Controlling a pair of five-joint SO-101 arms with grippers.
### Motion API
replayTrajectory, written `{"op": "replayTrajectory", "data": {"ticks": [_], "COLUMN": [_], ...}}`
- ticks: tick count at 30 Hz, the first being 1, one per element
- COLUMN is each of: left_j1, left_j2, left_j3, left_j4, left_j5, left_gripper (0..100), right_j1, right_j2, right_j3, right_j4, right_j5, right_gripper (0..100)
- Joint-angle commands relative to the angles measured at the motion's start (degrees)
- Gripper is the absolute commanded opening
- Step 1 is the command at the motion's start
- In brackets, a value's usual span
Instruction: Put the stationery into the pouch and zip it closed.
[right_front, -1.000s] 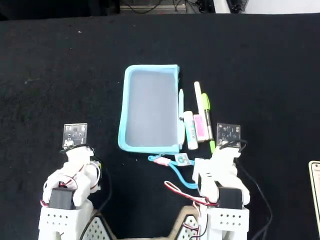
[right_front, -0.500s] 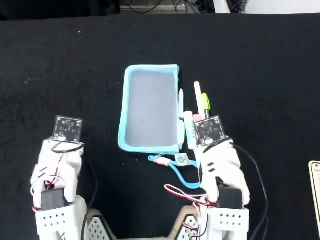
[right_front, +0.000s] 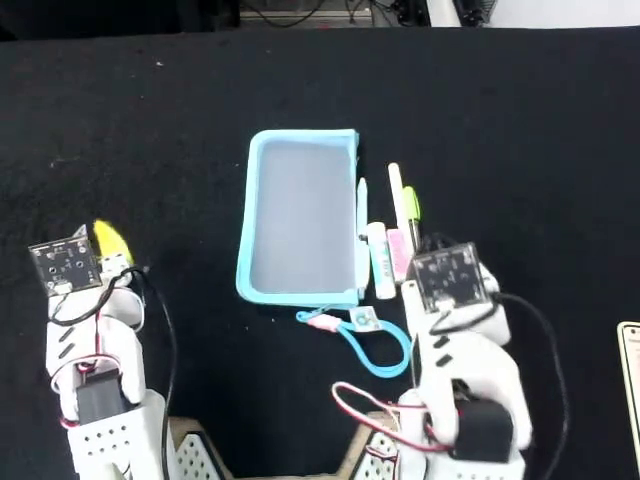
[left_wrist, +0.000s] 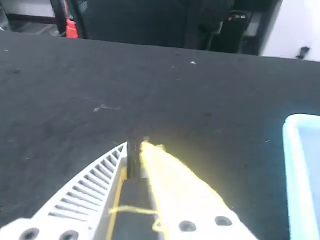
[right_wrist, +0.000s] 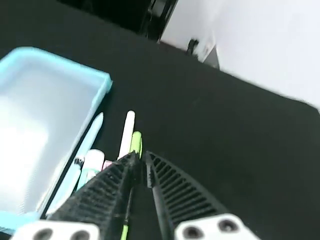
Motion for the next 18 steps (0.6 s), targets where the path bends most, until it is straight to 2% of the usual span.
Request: {"op": "replayTrajectory", "data": {"ticks": [1, 4, 9, 13, 18], "left_j1": [3.2, 5.6, 6.6, 7.0, 7.1], "left_j2": [-0.2, -0.2, -0.2, -0.2, -0.2], "left_j3": [-5.0, -4.3, 1.0, 1.5, 1.5], "left_j4": [0.8, 3.3, 4.0, 4.4, 6.3], "left_j5": [2.0, 2.4, 2.4, 2.4, 2.4], "left_gripper": [15, 15, 15, 15, 15], "right_j1": [0.6, 0.6, -2.7, -10.1, -23.0], "right_j2": [-5.5, -5.5, -3.7, 6.1, 24.2], "right_j3": [-9.0, -10.0, -10.7, -13.1, -11.4], "right_j4": [4.0, 3.7, 2.0, 3.3, 4.2], "right_j5": [-0.4, -0.1, -0.3, -1.4, -7.6], "right_gripper": [7.8, 15.2, 15.8, 15.8, 15.8]}}
